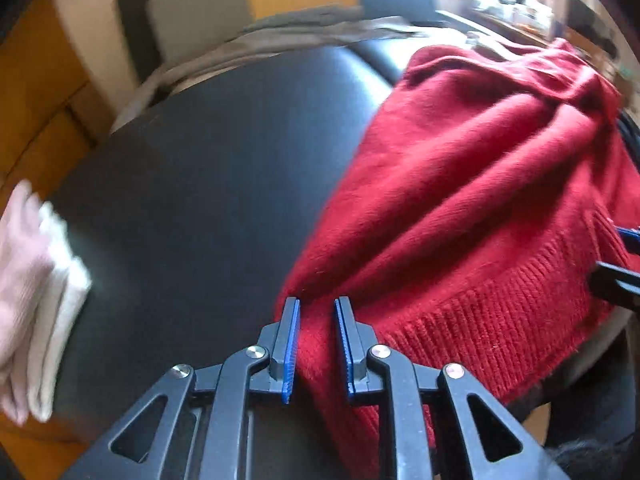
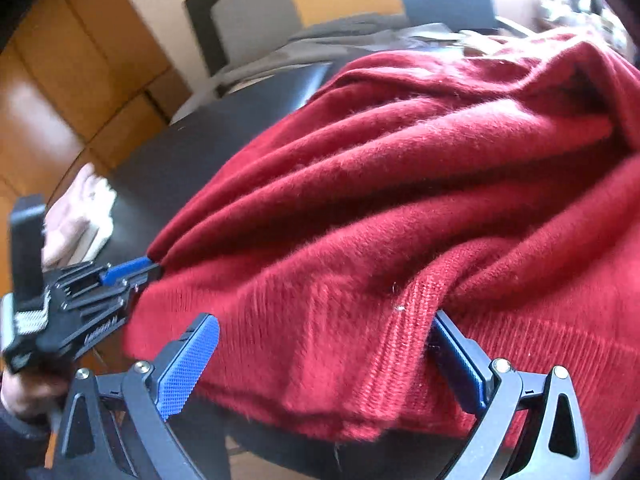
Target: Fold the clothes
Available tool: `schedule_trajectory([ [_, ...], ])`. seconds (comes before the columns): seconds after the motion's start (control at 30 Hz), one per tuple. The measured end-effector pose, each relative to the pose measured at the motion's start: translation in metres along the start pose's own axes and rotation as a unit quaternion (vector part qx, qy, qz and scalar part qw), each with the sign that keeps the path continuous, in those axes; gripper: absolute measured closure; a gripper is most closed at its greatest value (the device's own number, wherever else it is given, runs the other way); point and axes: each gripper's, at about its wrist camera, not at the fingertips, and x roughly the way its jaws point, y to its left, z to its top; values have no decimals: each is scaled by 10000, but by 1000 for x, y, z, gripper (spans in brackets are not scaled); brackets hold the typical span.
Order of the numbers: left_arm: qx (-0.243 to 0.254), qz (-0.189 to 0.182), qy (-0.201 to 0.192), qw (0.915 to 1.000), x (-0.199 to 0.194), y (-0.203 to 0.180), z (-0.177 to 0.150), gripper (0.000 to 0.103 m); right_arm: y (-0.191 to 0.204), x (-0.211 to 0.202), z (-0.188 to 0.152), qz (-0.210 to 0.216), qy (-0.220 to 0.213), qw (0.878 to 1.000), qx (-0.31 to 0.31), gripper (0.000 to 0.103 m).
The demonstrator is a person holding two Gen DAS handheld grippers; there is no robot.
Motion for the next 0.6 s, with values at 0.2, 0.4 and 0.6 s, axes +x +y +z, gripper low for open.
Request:
schedule_trajectory([
  [0.2,-216,-493,-385,9978,-36,16,8,85,17,2,1,496,115,9984,-263,0],
  [0.4,936,-1668,-1600,9684,-97,-46,62,79,-37,-21,-2,1042,-288,9922,618,0],
  [0.6,3072,-1733,-2035,9133,-97,-173,109,74,-81,-46,-2,519,-790,9890,1137,0],
])
